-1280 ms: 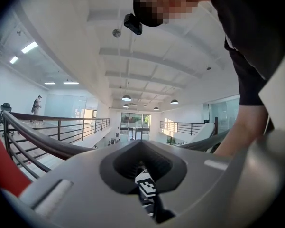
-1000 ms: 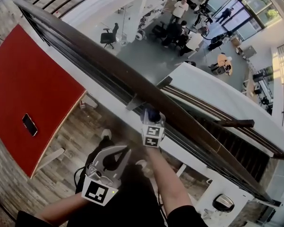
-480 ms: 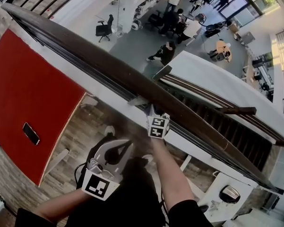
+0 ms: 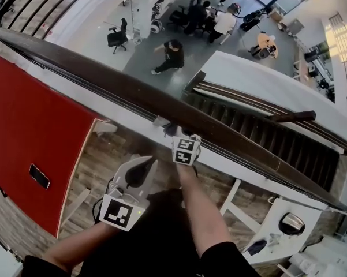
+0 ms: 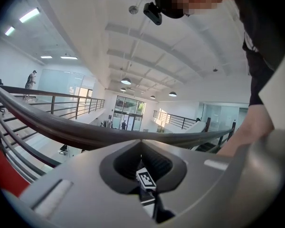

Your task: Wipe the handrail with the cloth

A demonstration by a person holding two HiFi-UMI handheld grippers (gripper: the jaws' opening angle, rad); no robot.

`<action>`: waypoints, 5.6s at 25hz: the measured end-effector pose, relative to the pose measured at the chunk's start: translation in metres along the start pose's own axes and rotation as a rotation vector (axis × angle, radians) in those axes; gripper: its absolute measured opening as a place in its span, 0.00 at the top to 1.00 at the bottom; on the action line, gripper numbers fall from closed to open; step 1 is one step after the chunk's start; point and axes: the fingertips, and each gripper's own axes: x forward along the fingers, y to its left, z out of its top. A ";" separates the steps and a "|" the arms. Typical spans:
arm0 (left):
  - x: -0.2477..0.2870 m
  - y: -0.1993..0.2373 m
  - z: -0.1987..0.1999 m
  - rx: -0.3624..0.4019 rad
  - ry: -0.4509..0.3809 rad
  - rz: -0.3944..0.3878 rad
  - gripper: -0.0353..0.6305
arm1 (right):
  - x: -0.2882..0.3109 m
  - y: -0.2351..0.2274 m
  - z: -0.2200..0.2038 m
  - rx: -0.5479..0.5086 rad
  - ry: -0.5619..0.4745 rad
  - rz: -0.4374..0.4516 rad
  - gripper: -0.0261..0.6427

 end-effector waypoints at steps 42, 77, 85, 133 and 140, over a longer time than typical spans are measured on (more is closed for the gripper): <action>0.015 -0.096 -0.005 -0.037 0.019 -0.044 0.95 | -0.042 -0.124 -0.063 0.240 0.187 -0.130 0.79; 0.035 -0.177 -0.015 0.002 -0.007 0.040 0.95 | -0.082 -0.231 -0.109 0.256 0.204 -0.119 0.79; 0.033 -0.176 -0.024 -0.004 0.014 0.096 0.95 | -0.090 -0.256 -0.118 0.261 0.197 -0.125 0.79; 0.063 -0.267 -0.029 0.038 0.028 -0.020 0.95 | -0.173 -0.439 -0.197 0.285 0.189 -0.307 0.79; 0.045 -0.242 -0.030 0.016 0.042 0.030 0.95 | -0.179 -0.418 -0.186 0.369 0.144 -0.302 0.79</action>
